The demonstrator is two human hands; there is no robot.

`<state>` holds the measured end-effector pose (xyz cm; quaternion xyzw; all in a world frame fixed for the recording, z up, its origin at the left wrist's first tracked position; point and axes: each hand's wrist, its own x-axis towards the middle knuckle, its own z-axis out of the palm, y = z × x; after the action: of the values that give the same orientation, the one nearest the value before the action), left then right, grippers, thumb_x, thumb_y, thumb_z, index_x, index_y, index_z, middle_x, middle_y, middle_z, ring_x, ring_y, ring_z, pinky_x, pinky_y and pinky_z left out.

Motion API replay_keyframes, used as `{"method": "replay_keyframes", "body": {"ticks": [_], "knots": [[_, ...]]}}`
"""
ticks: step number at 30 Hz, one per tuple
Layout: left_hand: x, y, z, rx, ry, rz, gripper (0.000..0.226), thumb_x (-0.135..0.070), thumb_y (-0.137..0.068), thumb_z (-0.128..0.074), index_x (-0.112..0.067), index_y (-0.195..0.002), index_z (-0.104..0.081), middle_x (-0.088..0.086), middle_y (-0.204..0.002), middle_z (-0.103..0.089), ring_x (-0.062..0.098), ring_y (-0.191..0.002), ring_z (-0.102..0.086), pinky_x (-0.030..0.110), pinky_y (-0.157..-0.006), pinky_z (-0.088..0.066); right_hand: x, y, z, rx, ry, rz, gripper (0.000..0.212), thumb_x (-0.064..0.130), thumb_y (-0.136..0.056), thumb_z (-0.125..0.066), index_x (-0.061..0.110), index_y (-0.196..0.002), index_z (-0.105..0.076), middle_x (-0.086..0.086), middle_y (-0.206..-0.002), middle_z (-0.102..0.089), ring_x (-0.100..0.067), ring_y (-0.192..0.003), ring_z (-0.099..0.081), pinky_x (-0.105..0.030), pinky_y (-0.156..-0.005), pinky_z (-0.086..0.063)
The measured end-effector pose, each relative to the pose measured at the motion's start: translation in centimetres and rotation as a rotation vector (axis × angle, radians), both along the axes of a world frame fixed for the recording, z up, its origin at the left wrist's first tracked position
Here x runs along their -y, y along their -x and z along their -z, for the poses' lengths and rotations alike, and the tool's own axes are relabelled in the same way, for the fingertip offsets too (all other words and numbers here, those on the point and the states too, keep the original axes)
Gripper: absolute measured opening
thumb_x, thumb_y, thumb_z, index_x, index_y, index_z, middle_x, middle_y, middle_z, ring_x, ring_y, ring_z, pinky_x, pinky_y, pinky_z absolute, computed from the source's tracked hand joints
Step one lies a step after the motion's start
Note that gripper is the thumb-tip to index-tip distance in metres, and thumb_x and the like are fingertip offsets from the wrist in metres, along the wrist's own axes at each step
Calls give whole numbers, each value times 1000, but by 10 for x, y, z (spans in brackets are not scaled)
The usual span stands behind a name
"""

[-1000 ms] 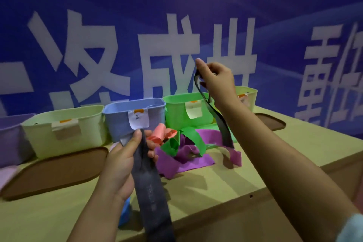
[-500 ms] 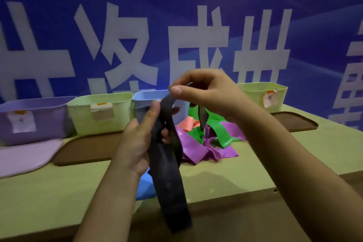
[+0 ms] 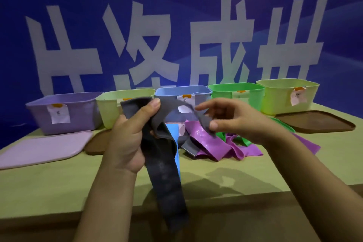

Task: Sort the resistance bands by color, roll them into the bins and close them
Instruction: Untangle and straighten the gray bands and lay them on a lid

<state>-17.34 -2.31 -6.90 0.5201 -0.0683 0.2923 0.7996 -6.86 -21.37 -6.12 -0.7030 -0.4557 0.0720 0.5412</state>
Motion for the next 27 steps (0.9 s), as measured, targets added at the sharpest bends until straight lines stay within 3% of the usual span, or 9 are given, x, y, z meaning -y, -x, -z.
{"method": "replay_keyframes", "body": {"ticks": [3, 6, 10, 12, 14, 17, 22, 25, 27], "knots": [[-1, 0, 0, -11, -50, -26, 20, -19, -66, -64, -15, -86, -65, -6, -66, -70, 7, -62, -68, 19, -55, -53, 1, -7, 3, -245, -212, -32, 30, 4, -69, -72, 17, -96, -70, -1, -81, -67, -13, -77, -66, -26, -71, -57], [5, -2, 4, -55, -119, -17, 24, -19, -66, -66, -12, -89, -66, -3, -70, -71, 9, -65, -68, 20, -55, -53, -5, -8, -5, -368, -354, 24, 29, -3, -75, -63, 12, -100, -66, -3, -81, -63, -15, -78, -67, -29, -72, -58], [8, -6, 12, -139, -179, 61, 30, -21, -63, -72, -7, -90, -71, 13, -86, -70, 29, -81, -62, 36, -71, -48, -10, -4, -16, -320, -395, 156, 18, -2, -90, -52, 11, -94, -65, -2, -86, -67, -16, -89, -64, -32, -83, -55], [12, -6, 16, -170, -199, 90, 27, -24, -61, -75, -8, -83, -73, 18, -85, -66, 32, -83, -54, 34, -66, -45, -10, -1, -22, -296, -411, 173, 17, 2, -92, -52, 13, -86, -63, 2, -79, -65, -13, -85, -60, -36, -87, -49], [16, -6, 18, -191, -206, 115, 29, -28, -58, -77, -9, -80, -73, 18, -80, -63, 32, -74, -49, 26, -52, -44, -6, 2, -28, -297, -441, 131, 15, 5, -93, -50, 14, -86, -60, 3, -75, -62, -11, -80, -59, -32, -79, -50], [16, -4, 17, -226, -220, 152, 37, -32, -59, -76, -8, -85, -70, 13, -76, -66, 27, -67, -55, 26, -49, -45, 1, 10, -37, -339, -488, 13, 10, 12, -85, -55, 18, -89, -62, 3, -77, -62, -10, -74, -59, -25, -61, -52], [20, -2, 15, -272, -171, 206, 48, -44, -83, -53, -3, -108, -63, 8, -72, -66, 14, -49, -50, 25, -47, -42, 17, 36, -54, -277, -527, -41, 26, 14, -73, -57, 14, -98, -64, 4, -76, -68, -8, -71, -65, -19, -56, -52], [20, -5, 15, -284, -151, 164, 51, -41, -96, -40, 1, -123, -50, 7, -70, -69, 14, -47, -50, 23, -44, -43, 20, 48, -60, -222, -515, -46, 18, 16, -72, -59, 13, -90, -62, 3, -71, -67, -8, -66, -65, -19, -54, -52], [21, -6, 14, -275, -111, 141, 42, -36, -98, -41, -3, -125, -46, 11, -79, -71, 18, -51, -59, 26, -47, -49, 19, 52, -61, -185, -474, -20, 9, 18, -77, -66, 14, -84, -60, 3, -70, -66, -9, -66, -65, -20, -54, -52]]}}
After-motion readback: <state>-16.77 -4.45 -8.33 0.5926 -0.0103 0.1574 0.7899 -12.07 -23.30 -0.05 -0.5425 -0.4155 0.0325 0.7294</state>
